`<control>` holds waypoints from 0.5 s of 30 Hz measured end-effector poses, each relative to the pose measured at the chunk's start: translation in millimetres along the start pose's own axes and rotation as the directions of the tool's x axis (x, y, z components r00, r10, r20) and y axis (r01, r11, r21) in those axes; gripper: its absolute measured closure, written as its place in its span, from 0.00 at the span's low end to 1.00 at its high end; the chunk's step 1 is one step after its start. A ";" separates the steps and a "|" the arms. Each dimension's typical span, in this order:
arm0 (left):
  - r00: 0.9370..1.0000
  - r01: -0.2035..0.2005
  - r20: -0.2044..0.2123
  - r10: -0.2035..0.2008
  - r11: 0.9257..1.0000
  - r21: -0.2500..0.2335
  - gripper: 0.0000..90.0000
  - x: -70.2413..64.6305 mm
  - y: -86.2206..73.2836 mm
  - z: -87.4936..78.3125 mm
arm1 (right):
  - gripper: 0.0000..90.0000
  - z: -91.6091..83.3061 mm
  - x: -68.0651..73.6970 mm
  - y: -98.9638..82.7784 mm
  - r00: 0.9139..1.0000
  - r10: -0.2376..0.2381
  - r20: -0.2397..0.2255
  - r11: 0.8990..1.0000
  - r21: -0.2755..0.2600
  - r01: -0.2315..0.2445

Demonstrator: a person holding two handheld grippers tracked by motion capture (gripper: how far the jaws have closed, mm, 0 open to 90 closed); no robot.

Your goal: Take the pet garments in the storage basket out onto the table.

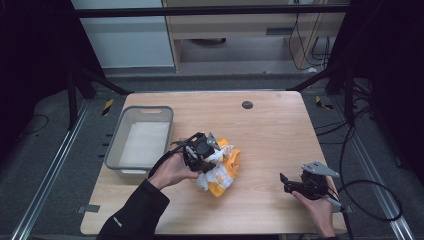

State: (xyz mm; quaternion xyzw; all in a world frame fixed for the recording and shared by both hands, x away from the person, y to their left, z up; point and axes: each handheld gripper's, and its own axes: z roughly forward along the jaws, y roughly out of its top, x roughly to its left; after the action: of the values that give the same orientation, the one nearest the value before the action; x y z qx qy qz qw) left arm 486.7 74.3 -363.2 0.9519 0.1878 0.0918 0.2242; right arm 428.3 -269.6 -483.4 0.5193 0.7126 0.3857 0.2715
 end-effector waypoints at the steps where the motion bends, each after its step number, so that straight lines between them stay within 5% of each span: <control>1: 1.000 -0.002 0.001 0.002 1.000 0.002 0.81 -0.4 0.5 1.3 | 0.10 -0.1 0.1 0.0 1.000 0.001 0.001 1.000 0.000 -0.001; 15: 0.999 -0.019 0.032 0.019 1.000 -0.005 0.80 -5.5 4.0 18.4 | 0.10 0.7 0.1 -0.7 1.000 -0.008 0.002 1.000 -0.001 0.008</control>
State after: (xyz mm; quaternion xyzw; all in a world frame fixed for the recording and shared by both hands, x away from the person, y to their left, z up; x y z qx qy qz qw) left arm 487.7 61.6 -378.1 0.9544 0.1751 0.0789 0.2287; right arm 428.5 -269.4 -484.4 0.5165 0.7144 0.3845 0.2740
